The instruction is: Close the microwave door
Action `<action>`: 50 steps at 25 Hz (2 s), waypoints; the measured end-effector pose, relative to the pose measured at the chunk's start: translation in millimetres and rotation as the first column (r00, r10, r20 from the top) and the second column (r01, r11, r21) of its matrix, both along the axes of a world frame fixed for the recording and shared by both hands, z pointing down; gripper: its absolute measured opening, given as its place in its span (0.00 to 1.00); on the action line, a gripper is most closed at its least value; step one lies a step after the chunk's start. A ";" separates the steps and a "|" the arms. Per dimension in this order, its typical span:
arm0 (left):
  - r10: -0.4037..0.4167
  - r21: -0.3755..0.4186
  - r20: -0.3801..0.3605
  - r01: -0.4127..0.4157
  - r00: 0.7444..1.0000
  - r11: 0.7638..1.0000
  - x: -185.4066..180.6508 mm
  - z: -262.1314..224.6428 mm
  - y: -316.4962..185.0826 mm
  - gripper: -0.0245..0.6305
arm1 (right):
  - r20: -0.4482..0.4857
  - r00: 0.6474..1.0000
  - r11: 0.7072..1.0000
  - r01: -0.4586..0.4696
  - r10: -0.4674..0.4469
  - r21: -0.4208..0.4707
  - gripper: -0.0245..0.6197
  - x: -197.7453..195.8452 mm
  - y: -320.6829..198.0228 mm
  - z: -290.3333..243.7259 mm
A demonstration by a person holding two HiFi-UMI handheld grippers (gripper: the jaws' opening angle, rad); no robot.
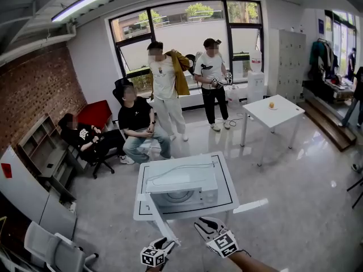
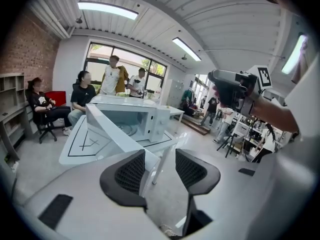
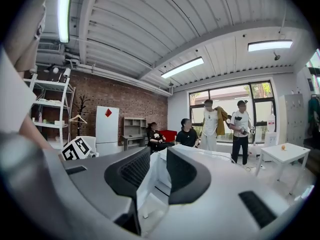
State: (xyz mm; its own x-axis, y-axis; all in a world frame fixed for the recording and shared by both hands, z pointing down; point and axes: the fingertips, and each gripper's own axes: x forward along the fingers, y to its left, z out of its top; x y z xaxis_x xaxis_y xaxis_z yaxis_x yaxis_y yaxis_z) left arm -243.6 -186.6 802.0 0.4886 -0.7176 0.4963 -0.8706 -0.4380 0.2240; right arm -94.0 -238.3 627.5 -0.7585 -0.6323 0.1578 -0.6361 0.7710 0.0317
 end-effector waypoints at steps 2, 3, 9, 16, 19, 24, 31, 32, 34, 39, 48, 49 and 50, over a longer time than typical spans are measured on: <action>0.032 0.002 -0.006 -0.032 0.999 0.999 8.9 -0.4 -8.5 0.34 | 0.008 1.000 1.000 -0.023 0.023 -0.009 0.20 4.3 -4.2 -0.3; 0.048 0.003 -0.010 -0.048 0.999 0.999 13.1 -0.9 -13.4 0.34 | 0.011 0.999 0.999 -0.035 0.035 -0.009 0.20 6.1 -6.9 -1.3; 0.164 -0.001 -0.020 -0.164 0.986 0.986 39.7 -0.4 -41.0 0.34 | 0.033 0.992 0.992 -0.119 0.120 -0.034 0.20 20.1 -18.6 -11.0; 0.294 0.001 -0.030 -0.294 0.955 0.956 66.5 1.2 -83.1 0.34 | 0.029 0.966 0.965 -0.257 0.258 -0.047 0.20 48.8 -38.1 -12.8; 0.334 0.005 -0.033 -0.334 0.942 0.942 76.9 -0.1 -100.8 0.34 | 0.025 0.951 0.950 -0.308 0.309 -0.049 0.20 60.6 -45.0 -15.4; 0.395 0.015 -0.028 -0.395 0.918 0.919 92.4 -3.1 -126.3 0.34 | 0.025 0.921 0.921 -0.388 0.389 -0.030 0.20 77.3 -47.0 -24.9; 0.413 0.036 -0.036 -0.411 0.910 0.911 106.7 -3.5 -163.3 0.34 | 0.026 0.890 0.890 -0.455 0.456 -0.021 0.20 98.6 -54.6 -22.4; 0.411 0.037 -0.037 -0.409 0.911 0.912 108.8 -4.2 -167.9 0.34 | 0.025 0.889 0.889 -0.456 0.457 -0.025 0.20 101.0 -56.2 -21.9; 0.400 0.037 -0.041 -0.398 0.916 0.916 111.7 -5.0 -175.3 0.34 | 0.023 0.890 0.890 -0.455 0.456 -0.032 0.20 106.4 -59.1 -22.0; 0.356 0.042 -0.049 -0.354 0.933 0.934 118.7 -8.1 -199.3 0.34 | 0.027 0.890 0.890 -0.454 0.455 -0.034 0.20 129.8 -76.0 -26.7; 0.307 0.059 -0.085 -0.303 0.948 0.951 122.4 -11.2 -216.8 0.34 | 0.025 0.901 0.901 -0.432 0.433 -0.047 0.20 150.6 -105.5 -27.3; 0.308 0.063 -0.088 -0.304 0.947 0.951 122.4 -9.8 -216.3 0.34 | 0.024 0.903 0.903 -0.427 0.428 -0.046 0.20 149.6 -108.0 -26.4; 0.310 0.069 -0.091 -0.305 0.946 0.950 122.2 -8.4 -215.5 0.34 | 0.024 0.906 0.906 -0.421 0.422 -0.045 0.20 148.3 -110.3 -25.8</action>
State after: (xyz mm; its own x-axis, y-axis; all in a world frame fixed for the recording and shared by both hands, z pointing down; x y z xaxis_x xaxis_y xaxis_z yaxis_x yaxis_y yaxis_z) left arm -121.4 -402.2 793.6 0.7349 -0.5488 0.3985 -0.6661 -0.6946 0.2717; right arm 54.2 -348.6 601.7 -0.4276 -0.8883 0.1676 -0.9022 0.4309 -0.0180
